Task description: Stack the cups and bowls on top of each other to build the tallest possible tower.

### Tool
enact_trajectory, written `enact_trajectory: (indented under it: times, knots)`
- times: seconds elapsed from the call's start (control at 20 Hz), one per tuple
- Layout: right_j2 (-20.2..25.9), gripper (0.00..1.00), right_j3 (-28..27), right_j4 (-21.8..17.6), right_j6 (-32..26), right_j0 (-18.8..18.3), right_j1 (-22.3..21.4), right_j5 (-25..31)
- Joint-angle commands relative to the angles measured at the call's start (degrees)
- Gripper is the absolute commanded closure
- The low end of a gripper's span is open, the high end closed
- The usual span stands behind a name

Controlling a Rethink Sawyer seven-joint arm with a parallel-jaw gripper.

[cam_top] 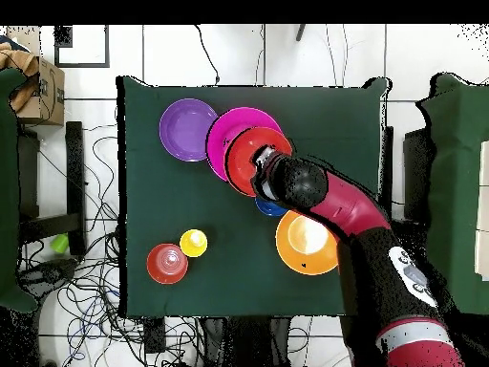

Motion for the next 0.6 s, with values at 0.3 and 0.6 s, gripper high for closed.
enact_trajectory:
  times: [0.3,0.6]
  knots:
    - [-1.56,0.0,-5.38,2.2,9.19,2.62,6.0,-2.56]
    - [-2.09,0.0,-5.03,3.38,10.1,4.13,5.15,-1.89]
